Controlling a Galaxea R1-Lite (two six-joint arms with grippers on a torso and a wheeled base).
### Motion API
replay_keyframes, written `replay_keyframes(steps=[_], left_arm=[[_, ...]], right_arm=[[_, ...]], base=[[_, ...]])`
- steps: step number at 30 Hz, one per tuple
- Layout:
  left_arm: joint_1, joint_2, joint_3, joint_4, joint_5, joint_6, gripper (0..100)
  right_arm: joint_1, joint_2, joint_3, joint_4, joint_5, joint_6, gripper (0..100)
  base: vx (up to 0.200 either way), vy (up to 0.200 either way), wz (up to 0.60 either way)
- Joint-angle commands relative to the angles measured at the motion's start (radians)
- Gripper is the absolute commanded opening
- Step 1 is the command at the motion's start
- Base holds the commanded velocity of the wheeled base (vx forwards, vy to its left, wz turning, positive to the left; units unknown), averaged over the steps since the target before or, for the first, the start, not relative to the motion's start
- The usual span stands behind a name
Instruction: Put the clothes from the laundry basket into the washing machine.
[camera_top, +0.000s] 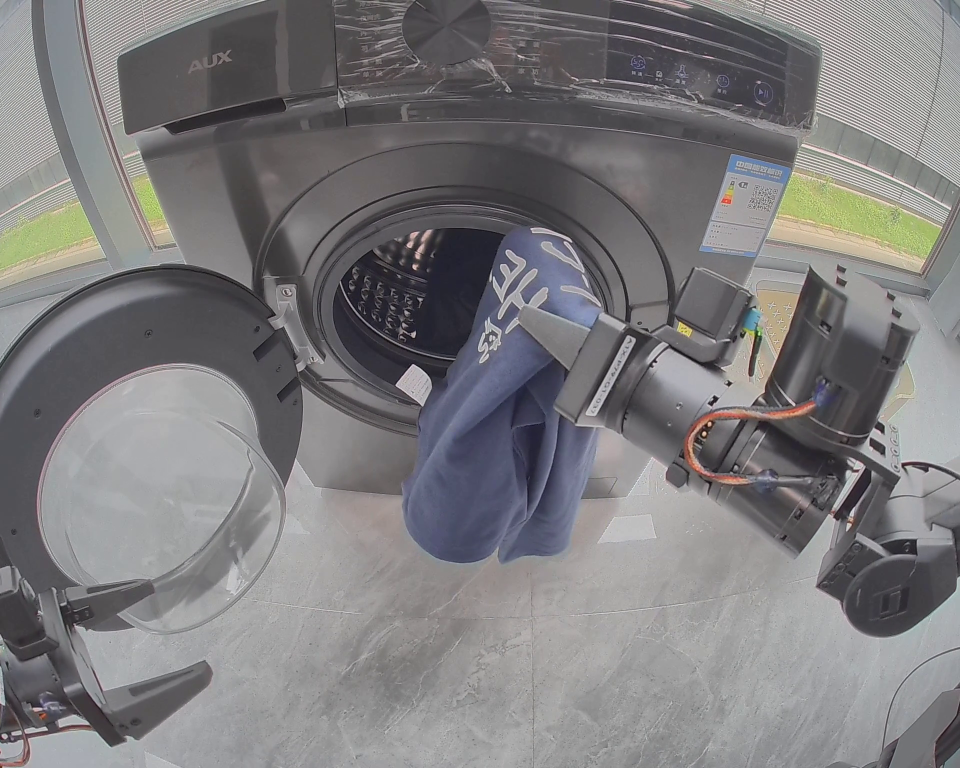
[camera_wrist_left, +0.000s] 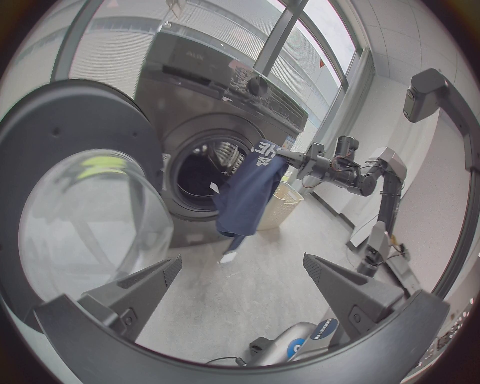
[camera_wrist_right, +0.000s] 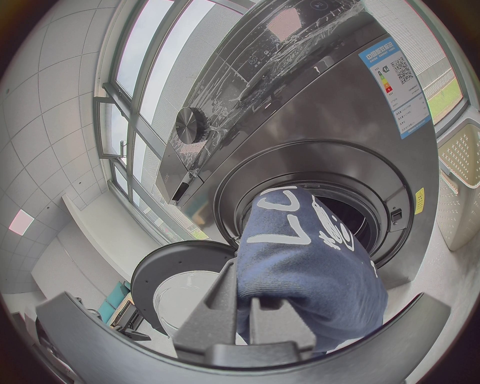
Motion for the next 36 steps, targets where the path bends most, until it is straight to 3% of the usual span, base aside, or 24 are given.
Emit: replay_keyframes(steps=[1,7,10,11,13,15,24,36], left_arm=[[-0.142,0.251,-0.021,-0.083,-0.015,-0.038,100],[-0.201,0.43,-0.095,-0.132,-0.017,-0.07,100],[-0.217,0.495,-0.141,-0.149,-0.02,-0.113,100],[-0.232,0.522,-0.166,-0.155,-0.02,-0.145,100],[-0.258,0.559,-0.195,-0.164,-0.02,-0.182,100],[-0.28,0.599,-0.213,-0.178,-0.02,-0.199,100],[-0.323,0.765,-0.23,-0.295,-0.015,-0.2,100],[-0.35,0.889,-0.258,-0.33,-0.017,-0.197,100]], right_arm=[[0.0,0.042,-0.038,-0.015,0.001,-0.002,0],[0.0,0.045,-0.038,-0.034,-0.002,-0.002,0],[-0.001,0.043,-0.038,-0.034,-0.002,-0.002,0],[0.0,0.042,-0.038,-0.034,-0.002,-0.002,0],[0.0,0.042,-0.038,-0.034,-0.002,-0.002,0],[0.0,0.04,-0.04,-0.034,-0.002,-0.002,0],[-0.001,0.036,-0.05,-0.034,-0.003,-0.002,0],[-0.001,0.039,-0.069,-0.035,-0.005,-0.002,0]], base=[[0.0,0.0,0.0],[0.0,0.0,0.0],[0.0,0.0,0.0],[0.0,0.0,0.0],[0.0,0.0,0.0],[0.0,0.0,0.0],[0.0,0.0,0.0],[0.0,0.0,0.0]])
